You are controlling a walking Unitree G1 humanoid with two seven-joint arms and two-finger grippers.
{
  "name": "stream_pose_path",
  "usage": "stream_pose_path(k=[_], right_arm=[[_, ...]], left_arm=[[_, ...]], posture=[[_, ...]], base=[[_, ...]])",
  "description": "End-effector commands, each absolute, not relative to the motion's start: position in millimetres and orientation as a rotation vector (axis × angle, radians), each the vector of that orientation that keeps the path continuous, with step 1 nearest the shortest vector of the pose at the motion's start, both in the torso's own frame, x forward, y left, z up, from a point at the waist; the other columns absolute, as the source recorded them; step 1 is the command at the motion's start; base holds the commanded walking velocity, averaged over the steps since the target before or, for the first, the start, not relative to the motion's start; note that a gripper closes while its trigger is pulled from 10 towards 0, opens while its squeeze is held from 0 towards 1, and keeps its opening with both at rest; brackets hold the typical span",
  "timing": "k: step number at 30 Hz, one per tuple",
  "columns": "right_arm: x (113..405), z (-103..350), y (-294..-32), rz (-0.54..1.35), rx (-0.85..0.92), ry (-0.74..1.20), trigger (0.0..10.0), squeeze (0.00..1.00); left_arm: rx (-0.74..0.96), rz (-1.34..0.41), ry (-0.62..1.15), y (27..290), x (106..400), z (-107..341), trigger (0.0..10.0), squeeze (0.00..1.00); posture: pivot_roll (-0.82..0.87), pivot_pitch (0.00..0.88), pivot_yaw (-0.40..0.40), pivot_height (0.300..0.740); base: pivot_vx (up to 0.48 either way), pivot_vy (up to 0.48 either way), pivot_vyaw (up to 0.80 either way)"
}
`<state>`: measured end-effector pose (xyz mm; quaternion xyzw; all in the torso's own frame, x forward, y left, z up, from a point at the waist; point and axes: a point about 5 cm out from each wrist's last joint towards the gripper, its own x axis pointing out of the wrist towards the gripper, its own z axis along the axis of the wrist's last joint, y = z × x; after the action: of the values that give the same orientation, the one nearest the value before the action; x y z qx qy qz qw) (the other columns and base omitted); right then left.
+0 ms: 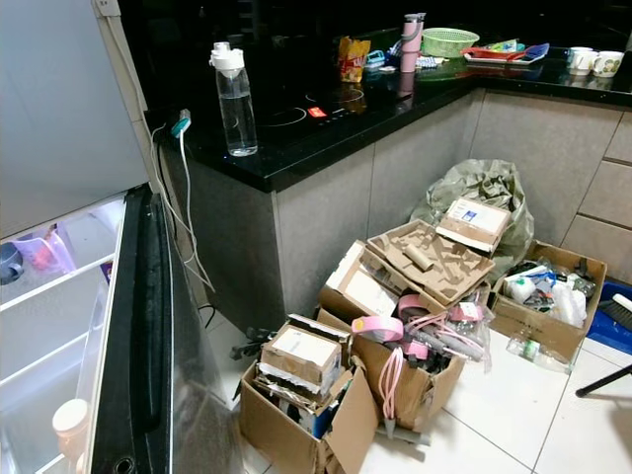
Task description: Restocking fridge
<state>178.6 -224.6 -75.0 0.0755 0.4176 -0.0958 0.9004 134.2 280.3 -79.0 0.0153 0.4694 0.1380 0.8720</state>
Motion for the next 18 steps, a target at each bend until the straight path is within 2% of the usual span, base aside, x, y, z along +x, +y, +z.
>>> stream_pose_path(k=[1,7,18], right_arm=[[174,-78,-222,-0.214,0.164,0.875,10.0,0.00],[173,-79,-219,-0.215,0.173,0.872,10.0,0.00],[171,-81,-220,-0.222,0.180,0.875,10.0,0.00]], left_arm=[[0.021,0.283,1.003,274,132,-82,10.0,0.00],[0.010,0.256,0.979,266,147,-80,10.0,0.00],[0.014,0.245,0.977,266,148,-79,10.0,0.00]], posture=[[-0.06,0.116,0.073,0.721],[-0.06,0.124,0.078,0.721],[-0.07,0.131,0.081,0.721]], base=[[-0.255,0.000,0.00],[-0.263,0.000,0.00],[-0.304,0.000,0.00]])
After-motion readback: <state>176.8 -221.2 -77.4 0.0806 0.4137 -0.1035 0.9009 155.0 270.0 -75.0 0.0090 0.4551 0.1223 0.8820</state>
